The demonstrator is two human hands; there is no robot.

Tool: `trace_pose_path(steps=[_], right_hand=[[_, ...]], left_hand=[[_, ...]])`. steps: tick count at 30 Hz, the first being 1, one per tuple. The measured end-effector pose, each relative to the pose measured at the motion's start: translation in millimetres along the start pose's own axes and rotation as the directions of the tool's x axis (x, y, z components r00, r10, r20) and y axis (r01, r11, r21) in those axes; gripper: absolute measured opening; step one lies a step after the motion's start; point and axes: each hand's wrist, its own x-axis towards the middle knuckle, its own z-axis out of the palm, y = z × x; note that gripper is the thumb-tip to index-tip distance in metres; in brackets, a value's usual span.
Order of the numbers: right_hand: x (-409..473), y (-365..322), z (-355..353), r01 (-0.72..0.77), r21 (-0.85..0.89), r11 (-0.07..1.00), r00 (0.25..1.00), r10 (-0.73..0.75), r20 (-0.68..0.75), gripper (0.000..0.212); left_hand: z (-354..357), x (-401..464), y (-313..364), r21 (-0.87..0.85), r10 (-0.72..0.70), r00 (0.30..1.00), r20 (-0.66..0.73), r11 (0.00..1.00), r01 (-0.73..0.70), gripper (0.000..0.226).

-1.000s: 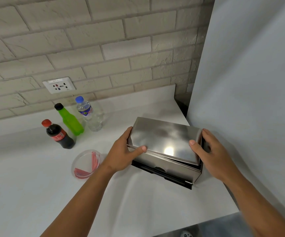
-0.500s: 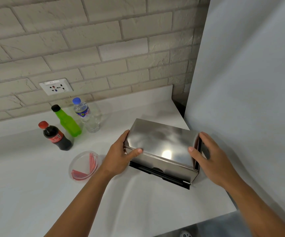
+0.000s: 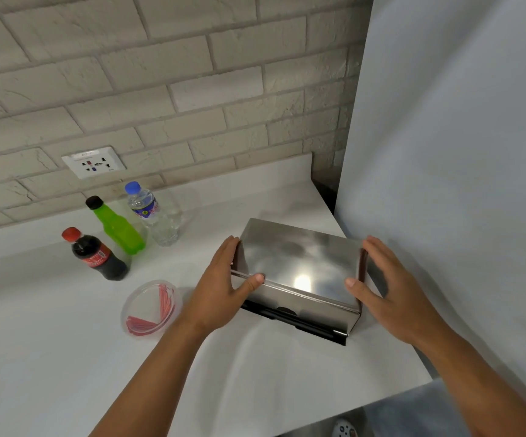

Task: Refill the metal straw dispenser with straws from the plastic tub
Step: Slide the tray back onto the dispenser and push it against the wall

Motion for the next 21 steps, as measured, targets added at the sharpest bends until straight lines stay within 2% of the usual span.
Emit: trace_pose_path(steps=[3,5,7,11,14,21], right_hand=[[0,0,-1,0.058,-0.067,0.996,0.998,-0.056,0.027,0.091],[-1,-1,-2,0.105,-0.1,0.989,0.994,-0.101,0.04,0.088],[-3,-2,-4,0.162,-0.118,0.98,0.986,-0.157,0.056,0.084],[-13,1,-5,0.325,-0.187,0.927,0.945,-0.31,0.109,0.074],[-22,5,-4,0.362,-0.229,0.904,0.932,-0.343,0.119,0.065],[-29,10,3,0.388,-0.249,0.887,0.919,-0.394,0.03,0.05]], left_hand=[[7,-1,6,0.239,0.025,1.0,0.008,0.971,-0.027,0.089],[13,-3,21,0.36,0.116,0.993,0.022,0.926,-0.116,0.085],[21,-7,37,0.409,0.211,0.977,0.041,0.888,-0.209,0.079],[43,-11,56,0.427,0.407,0.91,0.077,0.811,-0.399,0.063],[58,-13,61,0.374,0.479,0.872,0.101,0.794,-0.48,0.049],[65,-13,59,0.333,0.52,0.853,0.054,0.796,-0.506,0.045]])
